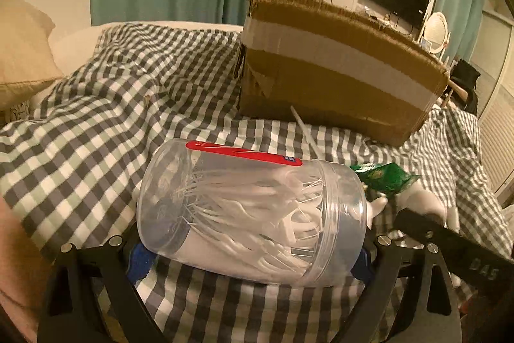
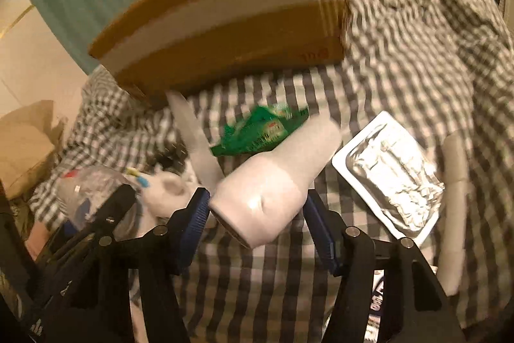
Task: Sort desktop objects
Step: 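Grasp the white bottle-shaped device with the right gripper while the left gripper holds the jar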
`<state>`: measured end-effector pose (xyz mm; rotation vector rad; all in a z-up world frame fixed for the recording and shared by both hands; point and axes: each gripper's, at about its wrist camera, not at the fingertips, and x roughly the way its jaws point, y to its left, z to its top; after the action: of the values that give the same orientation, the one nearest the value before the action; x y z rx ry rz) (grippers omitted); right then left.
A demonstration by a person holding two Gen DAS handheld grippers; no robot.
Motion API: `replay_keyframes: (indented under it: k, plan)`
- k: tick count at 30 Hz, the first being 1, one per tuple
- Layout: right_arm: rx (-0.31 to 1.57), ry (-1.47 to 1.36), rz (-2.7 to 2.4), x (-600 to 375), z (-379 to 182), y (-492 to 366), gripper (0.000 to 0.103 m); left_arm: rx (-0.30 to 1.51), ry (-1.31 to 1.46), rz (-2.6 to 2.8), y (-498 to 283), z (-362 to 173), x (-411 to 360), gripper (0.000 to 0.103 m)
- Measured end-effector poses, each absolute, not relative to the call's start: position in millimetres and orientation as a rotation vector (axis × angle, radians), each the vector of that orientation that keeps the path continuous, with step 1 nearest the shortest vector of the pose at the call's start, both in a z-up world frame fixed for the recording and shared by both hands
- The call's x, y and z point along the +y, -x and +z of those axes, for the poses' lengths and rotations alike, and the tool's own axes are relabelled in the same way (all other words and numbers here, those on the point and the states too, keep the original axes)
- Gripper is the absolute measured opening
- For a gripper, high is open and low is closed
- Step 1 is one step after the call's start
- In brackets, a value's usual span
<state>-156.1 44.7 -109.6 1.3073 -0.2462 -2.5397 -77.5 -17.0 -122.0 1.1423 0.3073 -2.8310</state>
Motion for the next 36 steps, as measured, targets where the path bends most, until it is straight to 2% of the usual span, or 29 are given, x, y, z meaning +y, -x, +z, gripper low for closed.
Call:
replay_keyframes:
  k: [4,5,7,10,12,13,14,15,19,22,27,32,36]
  plan:
    - [-0.250,-1.247,-2.550,48,-91,141,0.055,0.277,-1.108,-2.858,67,-108,-13,0.096]
    - [-0.253,-1.235,-2.550,48,-87,138,0.047,0.270,-1.100,-2.861,64,-105,-12,0.096]
    - [-0.219,-1.219,-2.548,46,-83,132,0.024,0.260,-1.095,-2.865,61,-98,-10,0.096]
    - [-0.179,-1.239,-2.539,47,-83,125,0.024,0.250,-1.083,-2.876,55,-91,-8,0.096]
    - [-0.173,-1.223,-2.551,47,-82,120,0.026,0.232,-1.087,-2.873,53,-92,-8,0.096]
    - [-0.157,-1.222,-2.555,48,-83,119,0.033,0.230,-1.088,-2.873,51,-92,-7,0.096]
    - [-0.136,-1.218,-2.570,50,-85,117,0.049,0.230,-1.092,-2.873,50,-94,-7,0.096]
    - [-0.125,-1.205,-2.583,51,-86,115,0.055,0.229,-1.099,-2.867,49,-96,-6,0.096]
    - [-0.050,-1.194,-2.608,53,-91,122,0.058,0.220,-1.132,-2.855,53,-105,-6,0.096]
    - [0.040,-1.188,-2.567,46,-97,124,0.071,0.222,-1.152,-2.850,56,-110,-7,0.096]
    - [0.146,-1.211,-2.491,29,-112,127,0.077,0.244,-1.179,-2.819,62,-120,-11,0.096]
    - [-0.057,-1.374,-2.467,27,-133,138,0.086,0.311,-1.182,-2.792,67,-124,-21,0.096]
    - [-0.169,-1.433,-2.450,23,-144,145,0.088,0.351,-1.177,-2.777,70,-125,-27,0.096]
